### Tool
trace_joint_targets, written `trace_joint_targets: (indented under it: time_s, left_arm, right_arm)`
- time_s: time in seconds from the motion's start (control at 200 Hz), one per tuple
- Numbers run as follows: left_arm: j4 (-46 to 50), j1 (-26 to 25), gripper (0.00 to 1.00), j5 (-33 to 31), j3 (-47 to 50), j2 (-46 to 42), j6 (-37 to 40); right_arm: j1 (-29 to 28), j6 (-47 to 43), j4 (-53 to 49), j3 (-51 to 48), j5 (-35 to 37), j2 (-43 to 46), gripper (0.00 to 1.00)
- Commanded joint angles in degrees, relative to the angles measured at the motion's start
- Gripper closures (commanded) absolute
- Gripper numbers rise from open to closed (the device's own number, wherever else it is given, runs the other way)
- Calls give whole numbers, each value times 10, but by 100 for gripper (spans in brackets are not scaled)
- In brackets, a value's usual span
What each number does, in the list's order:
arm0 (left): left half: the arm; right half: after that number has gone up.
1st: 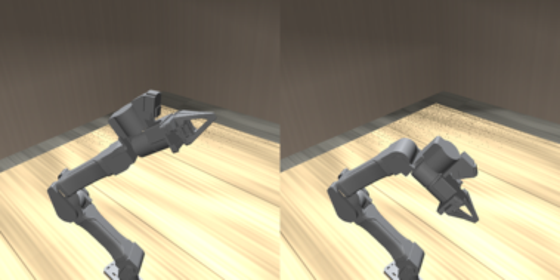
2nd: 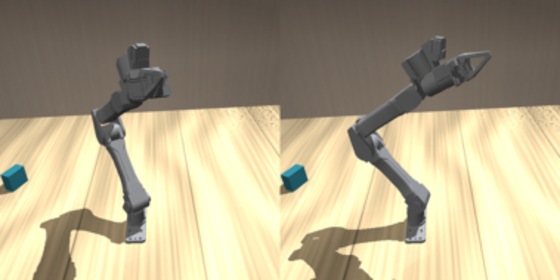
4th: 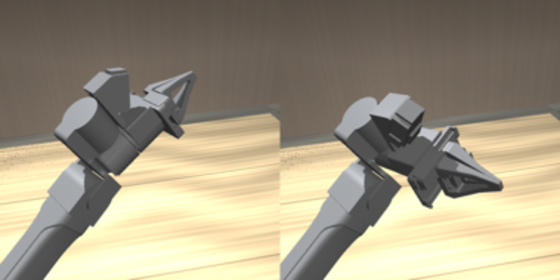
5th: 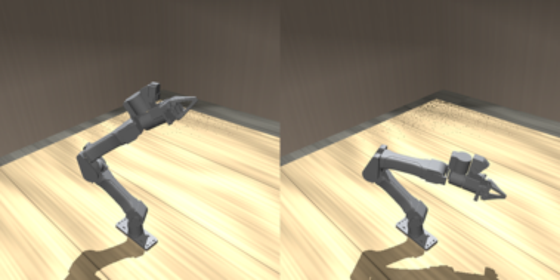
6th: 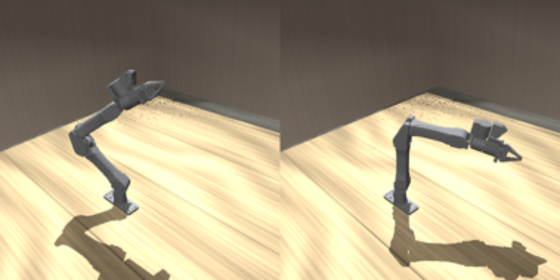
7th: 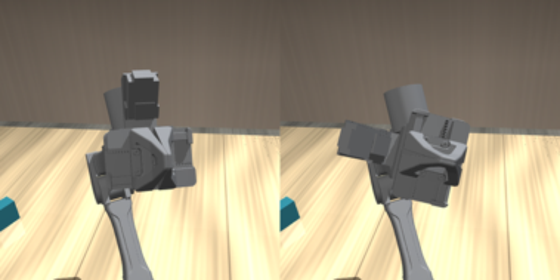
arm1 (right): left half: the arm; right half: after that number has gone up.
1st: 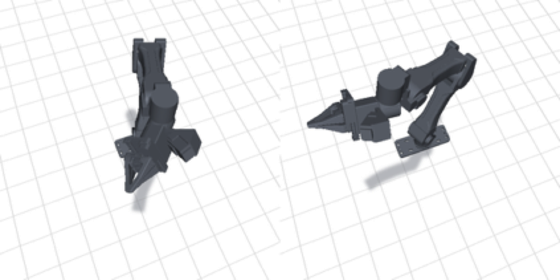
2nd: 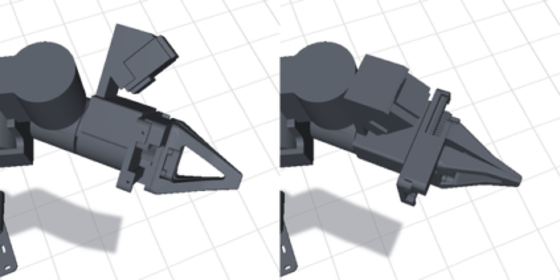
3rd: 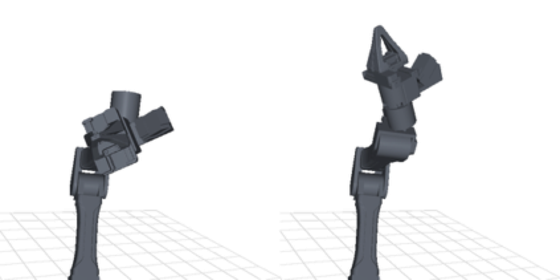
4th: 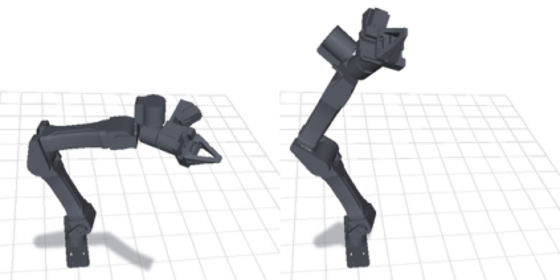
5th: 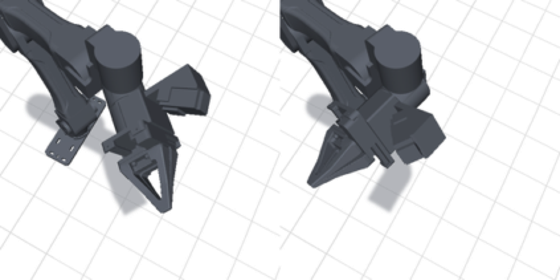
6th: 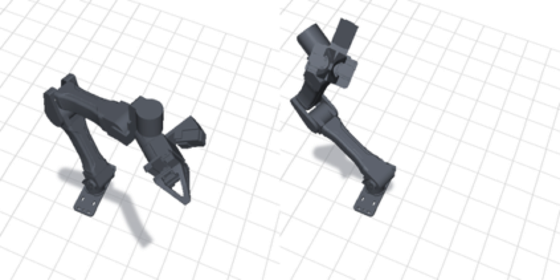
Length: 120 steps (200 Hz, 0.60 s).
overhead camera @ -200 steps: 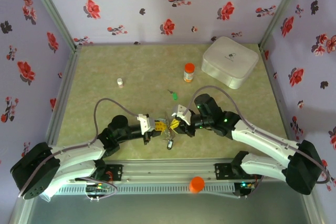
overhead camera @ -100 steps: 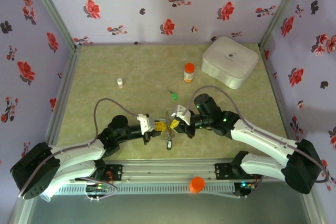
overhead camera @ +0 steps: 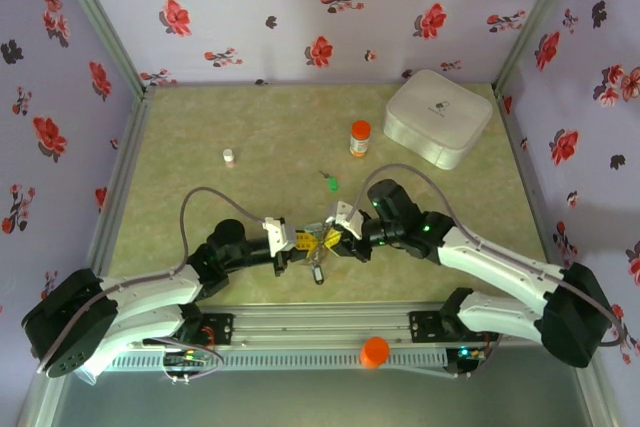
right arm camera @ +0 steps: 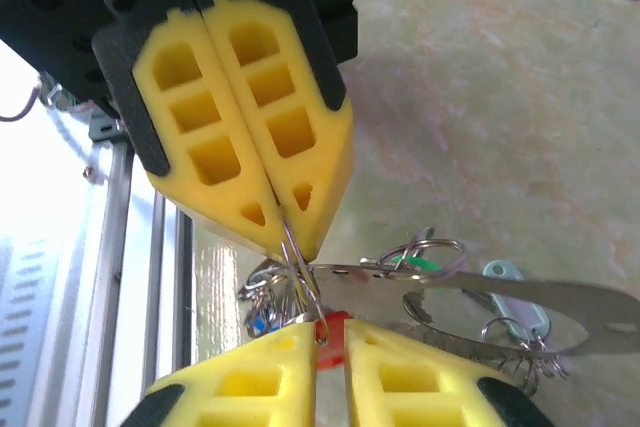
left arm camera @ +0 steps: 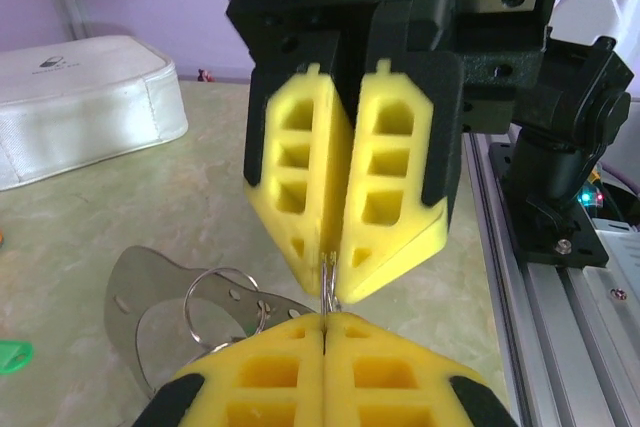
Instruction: Put the keys on the keyring
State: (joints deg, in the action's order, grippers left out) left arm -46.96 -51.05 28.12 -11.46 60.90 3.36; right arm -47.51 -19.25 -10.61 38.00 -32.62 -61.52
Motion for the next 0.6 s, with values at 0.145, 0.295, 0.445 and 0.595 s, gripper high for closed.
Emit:
trace_joint_targets:
  time_s: [0.145,0.295,0.445,0.595]
  left_arm:
    - [-39,0,100,14,-14,8,2]
    - [-43,0,100,21,-16,13,-1]
    - [-45,0,100,23,-16,15,0]
    - [-47,0,100,25,-16,18,-2]
  right_arm:
    - [1,3,30,-25,16,57,72]
    - [0,16,61,-31,2,58,71]
    - [1,17,81,-37,-1,58,71]
    - [1,18,82,-33,-5,51,71]
